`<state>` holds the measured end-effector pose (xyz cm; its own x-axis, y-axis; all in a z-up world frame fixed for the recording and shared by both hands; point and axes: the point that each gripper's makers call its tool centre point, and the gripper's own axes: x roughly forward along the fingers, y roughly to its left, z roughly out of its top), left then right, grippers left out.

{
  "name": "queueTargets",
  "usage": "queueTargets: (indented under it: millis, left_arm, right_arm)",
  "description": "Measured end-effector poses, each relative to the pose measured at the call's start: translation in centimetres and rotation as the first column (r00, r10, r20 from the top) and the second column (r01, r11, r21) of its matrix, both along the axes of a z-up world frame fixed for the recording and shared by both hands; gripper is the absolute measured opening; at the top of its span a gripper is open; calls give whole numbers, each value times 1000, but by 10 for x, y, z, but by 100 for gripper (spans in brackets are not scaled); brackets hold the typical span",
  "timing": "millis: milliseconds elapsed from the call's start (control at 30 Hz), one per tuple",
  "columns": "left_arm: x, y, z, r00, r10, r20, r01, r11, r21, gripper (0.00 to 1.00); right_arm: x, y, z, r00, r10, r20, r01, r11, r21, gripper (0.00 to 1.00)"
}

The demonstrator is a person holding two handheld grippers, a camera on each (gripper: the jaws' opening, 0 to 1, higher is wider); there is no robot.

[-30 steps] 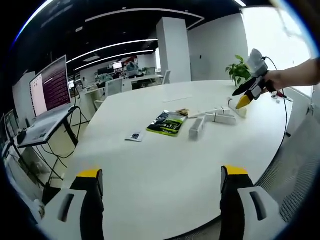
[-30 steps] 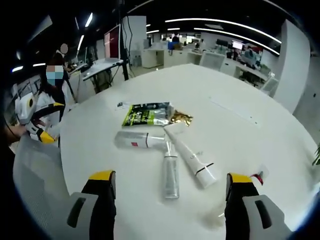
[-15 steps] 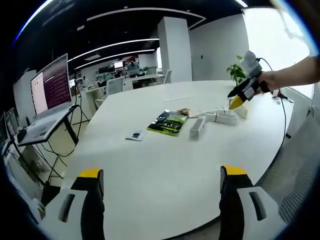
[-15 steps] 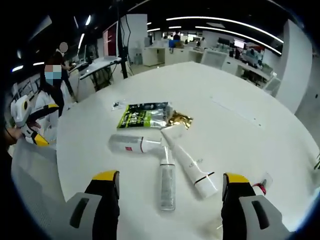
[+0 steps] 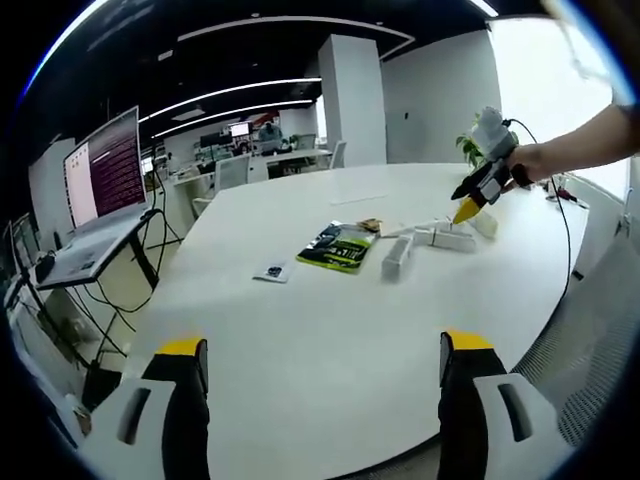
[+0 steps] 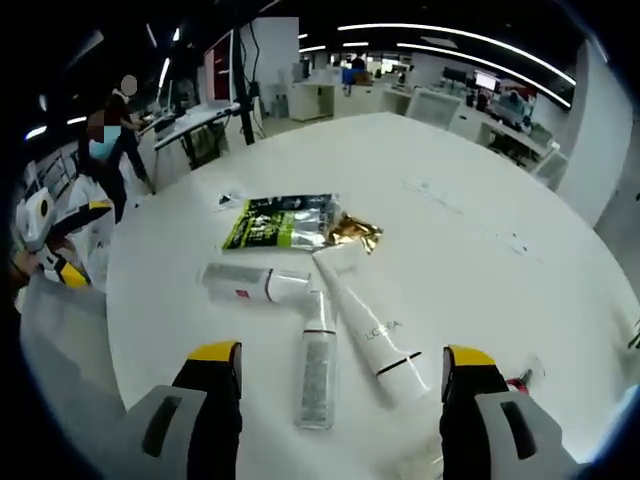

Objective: Arrange the skincare products in the storage area until every visible bottle or jar stands upright without overlapping.

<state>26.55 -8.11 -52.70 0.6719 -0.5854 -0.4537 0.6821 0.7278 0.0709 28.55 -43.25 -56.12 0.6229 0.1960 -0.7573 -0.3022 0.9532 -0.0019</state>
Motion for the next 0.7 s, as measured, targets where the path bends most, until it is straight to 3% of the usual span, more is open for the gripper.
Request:
queueTargets:
  millis: [400, 700]
  left_arm:
    - [0, 3, -6, 1000, 2, -13, -1, 1000, 32, 86]
    - [-2, 1, -8, 999, -12, -30, 12, 1000, 16, 85]
  right_arm:
    - [9, -2, -5, 1000, 14, -15, -13, 1000, 14, 84]
    - [13, -7, -6, 999, 29, -29, -30, 999, -11, 83]
